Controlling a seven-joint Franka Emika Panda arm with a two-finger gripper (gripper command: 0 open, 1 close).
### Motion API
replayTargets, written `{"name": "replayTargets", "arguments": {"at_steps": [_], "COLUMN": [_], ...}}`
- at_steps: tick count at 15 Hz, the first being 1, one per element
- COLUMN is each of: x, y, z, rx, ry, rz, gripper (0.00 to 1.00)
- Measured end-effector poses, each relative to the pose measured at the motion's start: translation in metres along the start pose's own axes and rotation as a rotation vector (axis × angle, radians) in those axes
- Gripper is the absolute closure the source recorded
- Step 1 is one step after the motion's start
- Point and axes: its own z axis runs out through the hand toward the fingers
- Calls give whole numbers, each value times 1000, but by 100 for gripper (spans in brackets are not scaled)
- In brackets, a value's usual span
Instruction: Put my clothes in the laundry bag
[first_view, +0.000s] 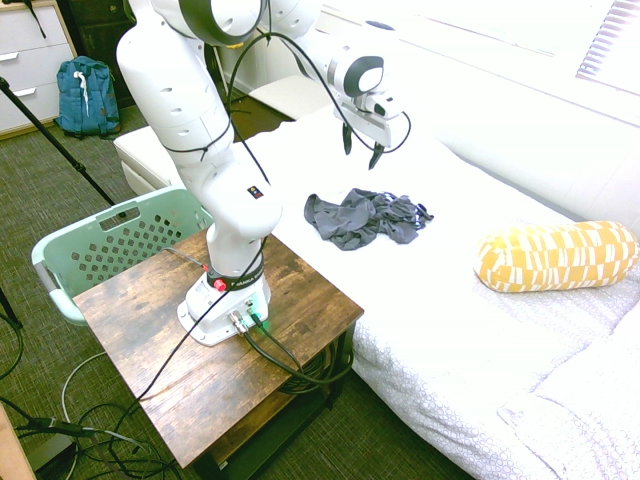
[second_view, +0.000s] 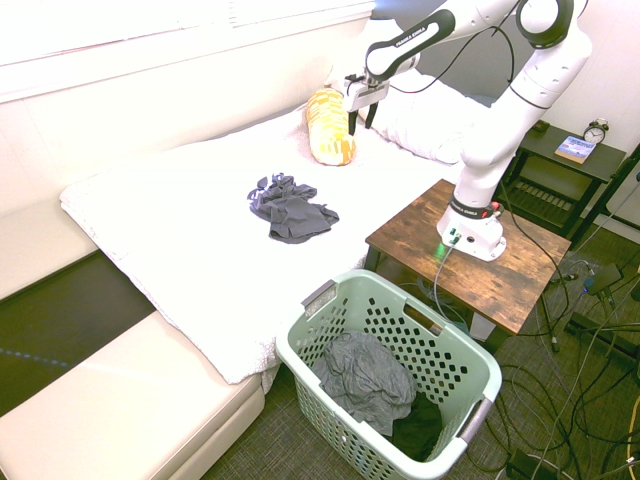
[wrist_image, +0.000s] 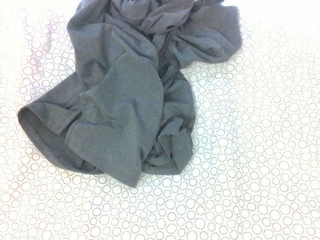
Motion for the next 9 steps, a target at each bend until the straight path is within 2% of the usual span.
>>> {"name": "replayTargets", "arguments": {"at_steps": [4, 7, 9], "x": [2, 12, 24], "y": [-7, -55, -97], "z": [2, 9, 29], "rx": [-1, 19, 12], "ry": [18, 48, 65], "rz": [-21, -54, -72], "gripper": [0, 0, 0]}}
